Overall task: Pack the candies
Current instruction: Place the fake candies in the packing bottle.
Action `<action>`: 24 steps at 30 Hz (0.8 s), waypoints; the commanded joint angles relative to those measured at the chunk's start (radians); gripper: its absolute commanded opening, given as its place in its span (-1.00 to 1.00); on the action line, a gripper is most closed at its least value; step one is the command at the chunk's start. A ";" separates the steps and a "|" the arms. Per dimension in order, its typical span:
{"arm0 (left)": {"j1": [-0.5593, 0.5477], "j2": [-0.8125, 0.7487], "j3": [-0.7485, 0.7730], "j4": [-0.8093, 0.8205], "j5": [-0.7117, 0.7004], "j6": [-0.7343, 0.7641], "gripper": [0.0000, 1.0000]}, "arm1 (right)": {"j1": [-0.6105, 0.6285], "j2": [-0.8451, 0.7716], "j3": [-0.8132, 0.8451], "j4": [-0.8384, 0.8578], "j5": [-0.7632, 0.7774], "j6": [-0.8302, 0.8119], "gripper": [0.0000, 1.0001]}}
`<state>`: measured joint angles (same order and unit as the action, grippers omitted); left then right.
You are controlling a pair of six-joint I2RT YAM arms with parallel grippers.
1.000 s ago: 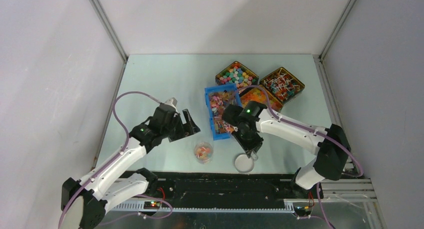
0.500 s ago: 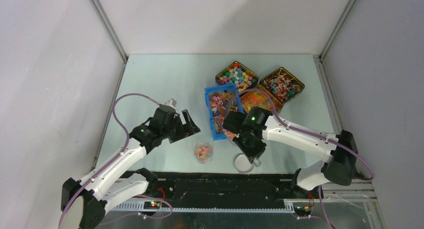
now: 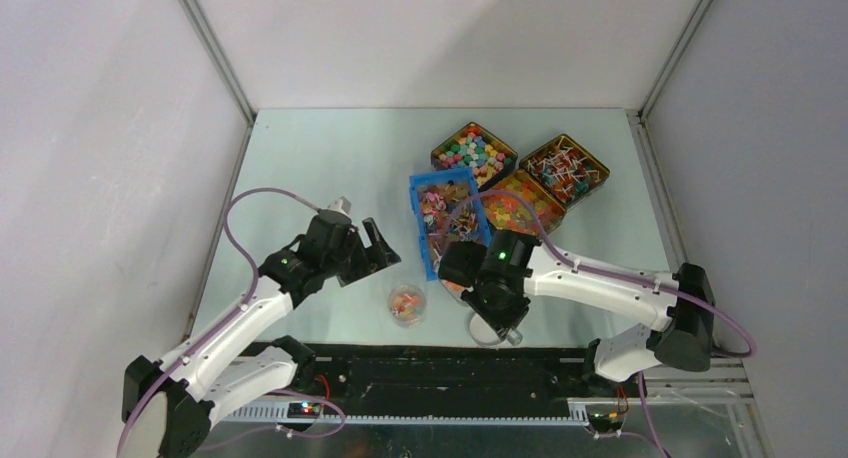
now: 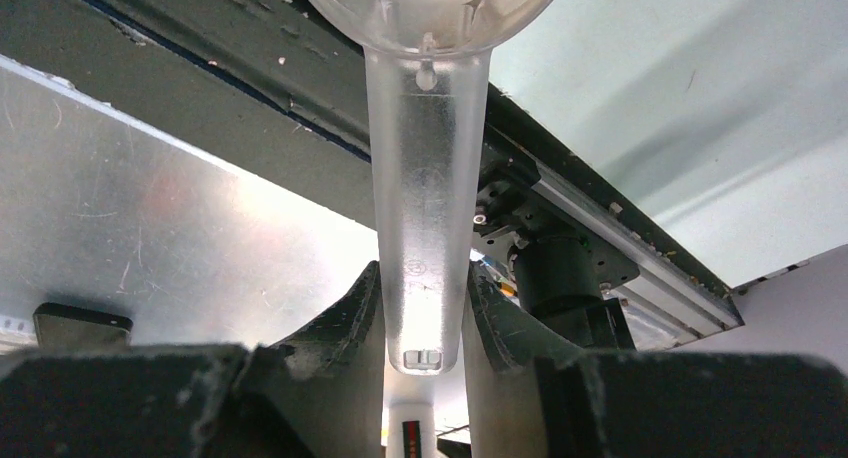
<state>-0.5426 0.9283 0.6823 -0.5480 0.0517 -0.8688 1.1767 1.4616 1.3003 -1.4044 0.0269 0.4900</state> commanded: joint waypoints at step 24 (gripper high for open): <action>0.047 -0.043 0.018 -0.119 -0.130 0.013 0.75 | 0.147 0.002 0.043 0.011 -0.050 -0.042 -1.00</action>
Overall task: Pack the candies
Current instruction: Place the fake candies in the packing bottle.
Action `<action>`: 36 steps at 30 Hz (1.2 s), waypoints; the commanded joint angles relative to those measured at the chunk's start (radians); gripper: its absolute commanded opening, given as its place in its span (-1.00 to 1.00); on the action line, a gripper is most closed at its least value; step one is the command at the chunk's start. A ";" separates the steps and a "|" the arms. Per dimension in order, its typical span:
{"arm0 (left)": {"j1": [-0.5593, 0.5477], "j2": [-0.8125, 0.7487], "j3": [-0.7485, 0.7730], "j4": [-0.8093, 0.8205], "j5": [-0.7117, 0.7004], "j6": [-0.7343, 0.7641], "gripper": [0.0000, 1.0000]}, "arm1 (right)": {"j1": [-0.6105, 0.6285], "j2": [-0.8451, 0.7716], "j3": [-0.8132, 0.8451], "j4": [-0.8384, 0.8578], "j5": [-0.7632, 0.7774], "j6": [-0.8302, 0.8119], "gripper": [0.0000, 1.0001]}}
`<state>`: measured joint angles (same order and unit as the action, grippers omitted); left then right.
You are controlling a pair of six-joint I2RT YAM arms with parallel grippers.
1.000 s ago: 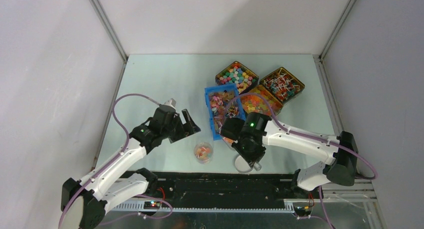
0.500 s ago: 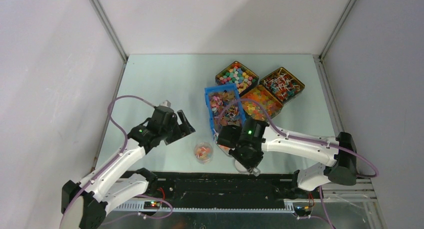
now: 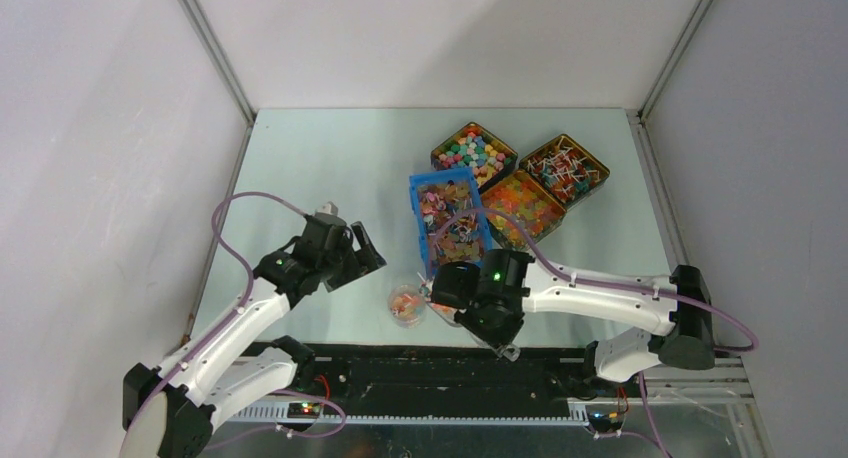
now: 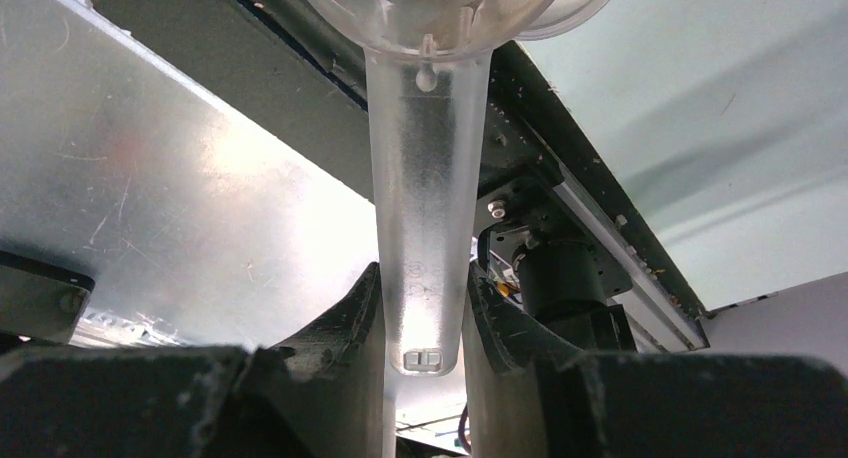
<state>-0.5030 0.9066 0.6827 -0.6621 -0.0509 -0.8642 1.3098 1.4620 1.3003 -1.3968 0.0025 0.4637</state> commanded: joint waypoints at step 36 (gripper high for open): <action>0.008 -0.087 -0.056 -0.001 0.003 -0.015 0.76 | 0.019 0.224 0.220 -0.133 -0.056 -0.121 -1.00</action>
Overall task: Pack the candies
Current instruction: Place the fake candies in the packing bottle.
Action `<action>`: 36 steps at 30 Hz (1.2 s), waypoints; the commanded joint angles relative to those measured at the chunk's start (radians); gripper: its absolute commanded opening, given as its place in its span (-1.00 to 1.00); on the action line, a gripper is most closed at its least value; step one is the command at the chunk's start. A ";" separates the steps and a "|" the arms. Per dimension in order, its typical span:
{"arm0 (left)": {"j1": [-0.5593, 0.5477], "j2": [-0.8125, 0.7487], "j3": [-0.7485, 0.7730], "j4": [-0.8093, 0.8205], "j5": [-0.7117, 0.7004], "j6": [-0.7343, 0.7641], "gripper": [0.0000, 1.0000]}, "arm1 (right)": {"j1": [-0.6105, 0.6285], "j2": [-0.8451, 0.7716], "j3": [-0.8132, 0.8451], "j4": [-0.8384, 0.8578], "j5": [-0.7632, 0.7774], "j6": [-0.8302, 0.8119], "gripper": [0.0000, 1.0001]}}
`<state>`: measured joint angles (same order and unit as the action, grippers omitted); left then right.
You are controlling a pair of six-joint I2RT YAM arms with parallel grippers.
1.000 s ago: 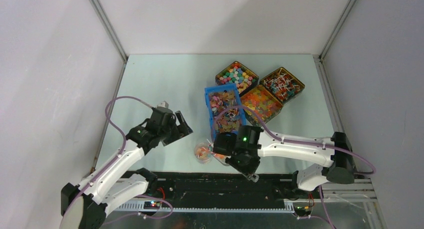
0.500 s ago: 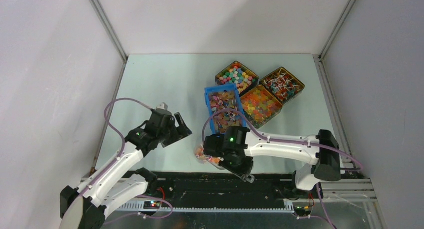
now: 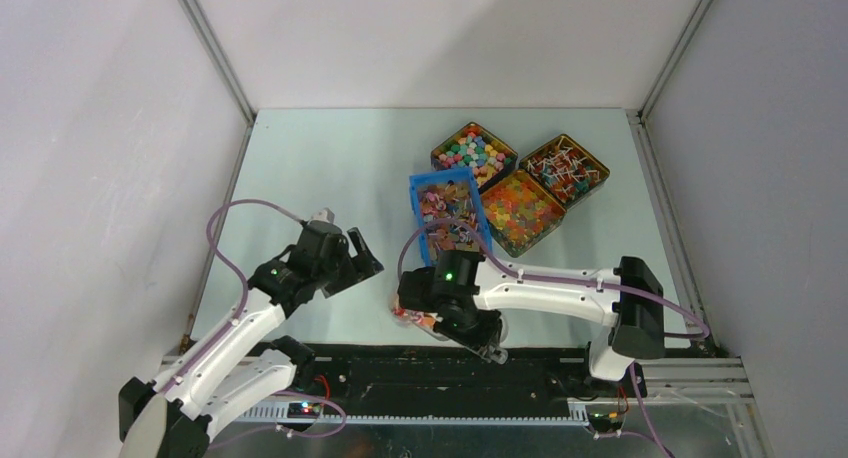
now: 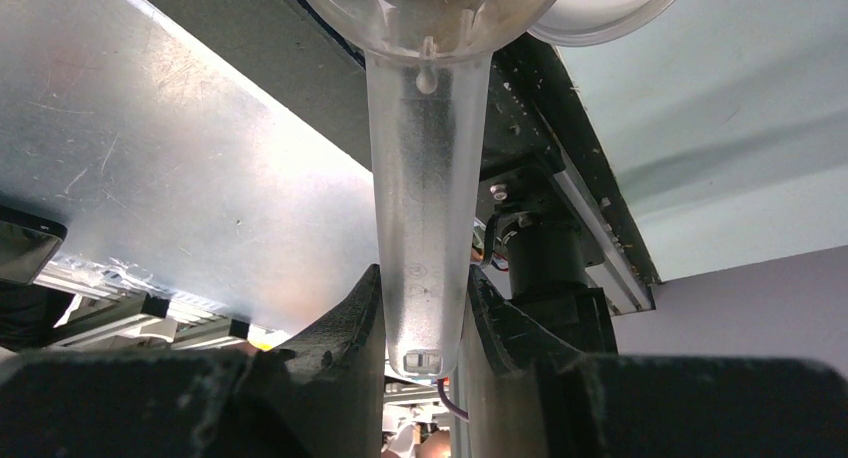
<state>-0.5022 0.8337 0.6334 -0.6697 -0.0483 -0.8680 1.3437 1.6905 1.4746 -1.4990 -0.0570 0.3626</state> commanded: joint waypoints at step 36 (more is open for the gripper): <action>0.007 -0.026 -0.052 0.011 0.019 0.007 0.76 | -0.094 0.105 0.153 -0.105 -0.155 -0.018 -1.00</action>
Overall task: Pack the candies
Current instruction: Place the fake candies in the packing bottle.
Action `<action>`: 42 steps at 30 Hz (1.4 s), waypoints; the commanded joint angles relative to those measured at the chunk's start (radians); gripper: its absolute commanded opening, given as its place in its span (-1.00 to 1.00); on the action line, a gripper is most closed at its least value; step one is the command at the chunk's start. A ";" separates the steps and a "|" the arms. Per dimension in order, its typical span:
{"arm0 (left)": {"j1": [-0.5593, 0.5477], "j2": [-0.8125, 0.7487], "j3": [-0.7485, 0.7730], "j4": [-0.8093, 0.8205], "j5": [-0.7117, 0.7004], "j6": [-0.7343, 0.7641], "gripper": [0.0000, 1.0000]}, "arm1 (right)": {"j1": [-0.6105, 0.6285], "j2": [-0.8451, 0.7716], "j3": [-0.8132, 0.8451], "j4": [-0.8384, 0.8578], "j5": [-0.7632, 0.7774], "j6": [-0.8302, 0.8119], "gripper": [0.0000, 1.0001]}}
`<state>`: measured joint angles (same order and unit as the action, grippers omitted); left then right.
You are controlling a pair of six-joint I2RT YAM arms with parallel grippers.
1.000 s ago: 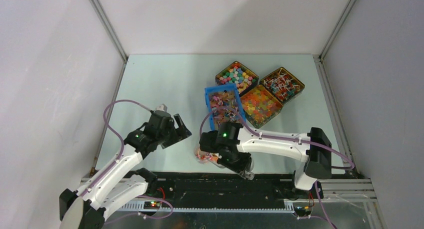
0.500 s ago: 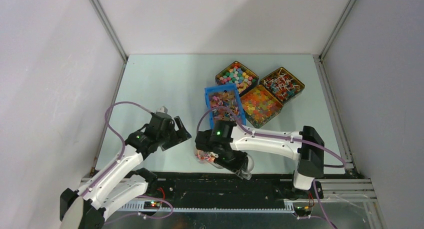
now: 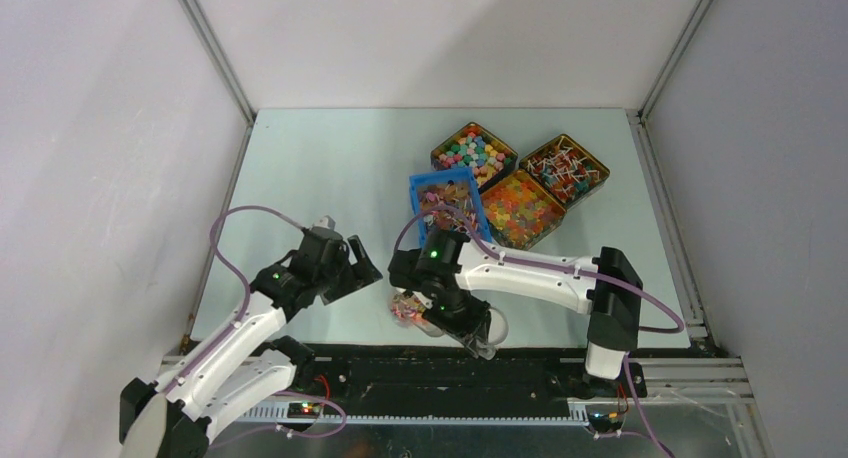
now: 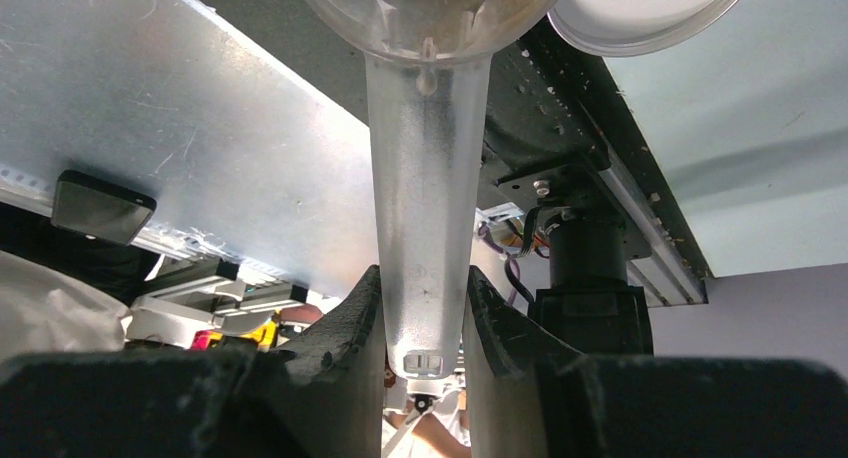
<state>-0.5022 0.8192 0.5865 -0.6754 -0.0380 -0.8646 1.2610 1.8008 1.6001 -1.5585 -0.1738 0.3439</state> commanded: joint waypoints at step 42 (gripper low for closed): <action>0.007 -0.005 -0.025 0.036 0.013 -0.006 0.75 | -0.075 0.020 0.005 -0.044 -0.230 -0.021 -1.00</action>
<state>-0.5022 0.8200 0.5716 -0.6601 -0.0296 -0.8650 1.1919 1.8069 1.5826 -1.5578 -0.3561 0.3386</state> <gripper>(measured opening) 0.878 0.296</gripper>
